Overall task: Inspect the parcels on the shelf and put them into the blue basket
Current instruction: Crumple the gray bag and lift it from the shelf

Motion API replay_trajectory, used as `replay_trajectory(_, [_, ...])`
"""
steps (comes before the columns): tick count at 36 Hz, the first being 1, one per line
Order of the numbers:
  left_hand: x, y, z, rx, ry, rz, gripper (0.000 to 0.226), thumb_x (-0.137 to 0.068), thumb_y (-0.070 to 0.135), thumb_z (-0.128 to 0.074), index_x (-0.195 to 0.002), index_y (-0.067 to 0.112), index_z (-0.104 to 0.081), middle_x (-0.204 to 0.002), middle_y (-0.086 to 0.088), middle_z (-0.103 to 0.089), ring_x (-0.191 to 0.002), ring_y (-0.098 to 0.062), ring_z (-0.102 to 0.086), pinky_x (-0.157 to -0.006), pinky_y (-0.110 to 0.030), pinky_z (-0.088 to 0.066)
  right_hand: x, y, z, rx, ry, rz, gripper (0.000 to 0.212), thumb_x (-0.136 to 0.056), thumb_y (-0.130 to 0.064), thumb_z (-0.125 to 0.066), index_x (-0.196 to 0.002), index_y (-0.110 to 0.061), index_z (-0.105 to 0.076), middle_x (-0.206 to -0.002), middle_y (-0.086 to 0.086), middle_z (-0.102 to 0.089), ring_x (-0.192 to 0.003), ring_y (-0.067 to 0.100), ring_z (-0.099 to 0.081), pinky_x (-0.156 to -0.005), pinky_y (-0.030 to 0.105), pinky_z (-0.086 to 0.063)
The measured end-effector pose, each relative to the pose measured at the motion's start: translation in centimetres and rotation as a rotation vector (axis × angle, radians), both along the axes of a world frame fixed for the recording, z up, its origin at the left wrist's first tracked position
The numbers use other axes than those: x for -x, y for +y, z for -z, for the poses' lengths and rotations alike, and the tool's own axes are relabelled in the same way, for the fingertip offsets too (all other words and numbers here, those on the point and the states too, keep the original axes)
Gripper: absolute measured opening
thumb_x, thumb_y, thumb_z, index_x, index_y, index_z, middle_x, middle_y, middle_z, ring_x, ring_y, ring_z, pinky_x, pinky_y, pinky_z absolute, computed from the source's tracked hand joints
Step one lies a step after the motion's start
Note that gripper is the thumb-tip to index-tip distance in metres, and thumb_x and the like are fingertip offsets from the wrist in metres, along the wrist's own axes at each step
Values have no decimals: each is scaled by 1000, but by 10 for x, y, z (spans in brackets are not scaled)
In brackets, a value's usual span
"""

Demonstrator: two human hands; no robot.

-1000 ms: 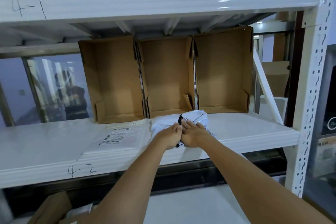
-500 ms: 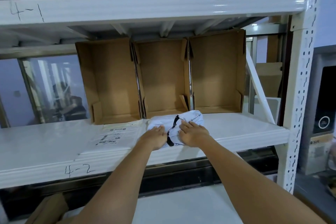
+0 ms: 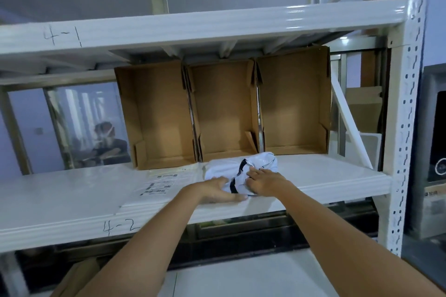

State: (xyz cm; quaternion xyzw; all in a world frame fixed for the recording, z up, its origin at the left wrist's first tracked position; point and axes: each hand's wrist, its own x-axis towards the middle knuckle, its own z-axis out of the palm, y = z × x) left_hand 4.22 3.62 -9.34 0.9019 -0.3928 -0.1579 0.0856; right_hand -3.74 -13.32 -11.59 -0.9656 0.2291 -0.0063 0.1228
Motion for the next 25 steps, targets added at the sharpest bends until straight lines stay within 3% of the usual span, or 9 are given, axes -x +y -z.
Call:
replay_trajectory(2, [6,7,-4,-59,-35,34,120,-62,84,-57,-154,25,-6,-162,5,-3,-148,-18,-10,-120,-41,-17,7,6,-8,-102,-23,16,53,-104,-34,-23,-154,-16,-22,-163,7,-7,-149,29,-7,-119,49,-8])
replay_trajectory(4, [15,9,0,-47,-147,61,107,-74,73,-59,-153,19,-11,-161,1,-11,-146,-20,-17,-118,-38,-22,11,13,-14,-218,-72,32,48,-105,-29,-25,-149,-10,-31,-157,11,-22,-144,30,-22,-115,45,-25])
replay_trajectory(6, [22,8,6,-2,-285,69,87,-82,66,-56,-147,15,-28,-152,-7,-32,-136,-25,-35,-108,-37,-36,16,18,-20,-442,-142,98,34,-104,-28,-33,-125,-5,-48,-127,9,-48,-117,22,-46,-91,27,-42])
replay_trajectory(8, [29,5,8,19,-376,59,69,-85,64,-51,-134,17,-43,-134,-9,-48,-119,-26,-49,-93,-36,-45,20,18,-21,-464,-238,101,25,-102,-29,-38,-104,-10,-54,-106,7,-54,-99,20,-51,-89,29,-42])
replay_trajectory(14, [44,-4,-11,-25,-489,41,55,-98,53,-33,-116,8,-60,-119,-14,-58,-109,-29,-54,-76,-31,-38,35,5,-14,-542,-795,334,42,-103,-28,-31,-117,-1,-60,-123,21,-59,-114,37,-53,-96,38,-39])
replay_trajectory(18, [46,-16,-27,85,-342,-65,63,-101,51,-24,-111,1,-61,-104,-22,-60,-94,-34,-57,-74,-34,-42,52,-7,-17,-759,-921,566,43,-105,-28,-28,-130,-1,-50,-133,21,-53,-120,37,-50,-101,42,-37])
replay_trajectory(21, [47,-27,-43,327,-143,-104,46,-105,36,-25,-81,8,-54,-76,-18,-48,-63,-24,-43,-59,-28,-28,58,-6,-23,-926,-935,630,50,-105,-35,-24,-141,-5,-41,-142,18,-46,-124,35,-47,-106,42,-35])
replay_trajectory(23, [48,-30,-55,455,-24,-148,41,-106,34,-23,-96,12,-56,-95,-14,-56,-73,-15,-46,-70,-25,-32,52,-4,-21,-998,-929,618,54,-102,-42,-27,-140,-7,-43,-134,16,-51,-114,31,-52,-106,44,-39])
replay_trajectory(25, [43,-34,-64,580,99,-228,53,-105,41,-19,-138,9,-45,-140,-15,-47,-118,-25,-49,-97,-30,-34,44,0,-18,-1079,-902,559,55,-98,-43,-36,-137,-5,-45,-118,14,-52,-101,27,-53,-105,44,-44])
